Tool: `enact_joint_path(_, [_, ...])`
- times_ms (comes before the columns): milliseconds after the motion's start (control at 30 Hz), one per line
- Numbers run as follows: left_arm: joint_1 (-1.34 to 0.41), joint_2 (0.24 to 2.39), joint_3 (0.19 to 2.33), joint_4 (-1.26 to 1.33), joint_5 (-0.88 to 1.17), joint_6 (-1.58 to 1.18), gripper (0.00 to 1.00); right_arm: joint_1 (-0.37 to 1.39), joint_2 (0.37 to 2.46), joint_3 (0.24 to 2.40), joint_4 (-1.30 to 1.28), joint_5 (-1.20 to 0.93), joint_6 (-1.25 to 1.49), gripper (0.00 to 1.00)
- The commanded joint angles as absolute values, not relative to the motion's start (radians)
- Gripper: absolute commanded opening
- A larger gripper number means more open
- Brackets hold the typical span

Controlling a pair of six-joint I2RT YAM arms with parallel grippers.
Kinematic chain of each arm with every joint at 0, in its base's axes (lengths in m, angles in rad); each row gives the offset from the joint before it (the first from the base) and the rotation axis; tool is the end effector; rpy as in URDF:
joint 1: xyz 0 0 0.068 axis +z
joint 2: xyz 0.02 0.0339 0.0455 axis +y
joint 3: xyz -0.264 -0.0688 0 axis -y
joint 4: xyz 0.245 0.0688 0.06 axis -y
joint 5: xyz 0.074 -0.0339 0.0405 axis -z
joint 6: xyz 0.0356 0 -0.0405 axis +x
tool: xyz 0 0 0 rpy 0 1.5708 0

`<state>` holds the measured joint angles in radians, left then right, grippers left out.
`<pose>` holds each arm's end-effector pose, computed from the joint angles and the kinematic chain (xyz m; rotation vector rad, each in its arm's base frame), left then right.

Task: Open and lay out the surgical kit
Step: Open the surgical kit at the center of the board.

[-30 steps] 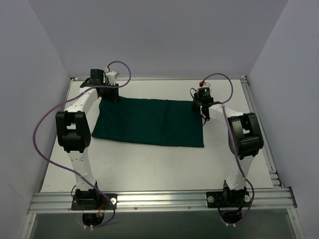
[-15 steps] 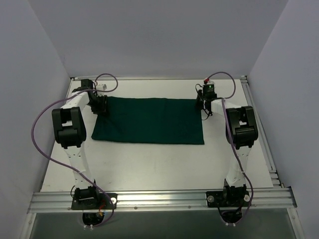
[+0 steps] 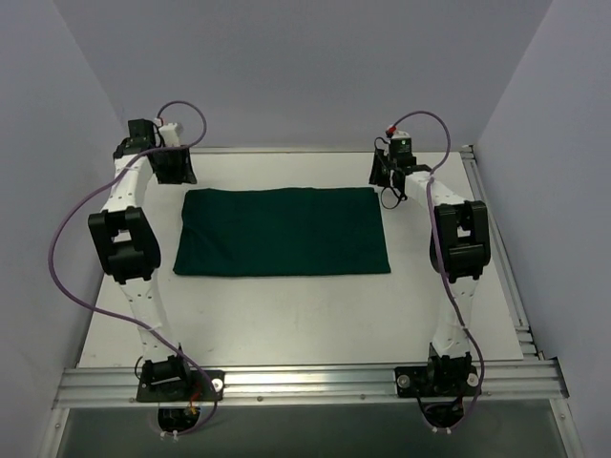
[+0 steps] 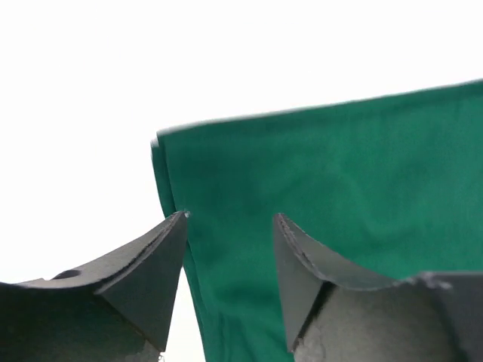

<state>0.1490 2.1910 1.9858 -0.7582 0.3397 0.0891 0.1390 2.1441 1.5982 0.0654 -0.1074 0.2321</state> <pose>0.4833 0.0606 0.2488 0.0590 2.4848 -0.3303 0.4954 0.0732 0.2088 0.0288 2.0654 0.3400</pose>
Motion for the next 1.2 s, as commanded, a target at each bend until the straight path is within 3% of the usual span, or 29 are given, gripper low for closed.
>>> enact_joint_path(0, [0.138, 2.299, 2.101, -0.79, 0.344, 0.083, 0.59, 0.132, 2.204, 1.669, 0.003, -0.141, 0.201, 0.35])
enact_joint_path(167, [0.126, 2.393, 2.17, -0.804, 0.35, 0.112, 0.67, 0.132, 2.279, 1.733, -0.028, -0.17, 0.201, 0.36])
enact_joint_path(333, [0.118, 2.454, 2.221, -0.81, 0.345, 0.118, 0.68, 0.133, 2.358, 1.77, -0.043, -0.241, 0.21, 0.34])
enact_joint_path(433, [0.118, 2.483, 2.259, -0.818, 0.342, 0.114, 0.68, 0.135, 2.367, 1.763, -0.037, -0.264, 0.215, 0.24])
enact_joint_path(567, [0.118, 2.502, 2.284, -0.816, 0.336, 0.107, 0.67, 0.135, 2.335, 1.73, -0.014, -0.261, 0.216, 0.17])
enact_joint_path(700, [0.118, 2.513, 2.31, -0.813, 0.334, 0.104, 0.66, 0.133, 2.324, 1.736, -0.02, -0.25, 0.209, 0.0])
enact_joint_path(1033, [0.12, 2.529, 2.335, -0.811, 0.336, 0.088, 0.59, 0.146, 2.235, 1.746, -0.02, -0.273, 0.206, 0.0])
enact_joint_path(1167, [0.12, 2.543, 2.353, -0.842, 0.281, 0.075, 0.65, 0.146, 2.192, 1.726, -0.015, -0.287, 0.207, 0.0])
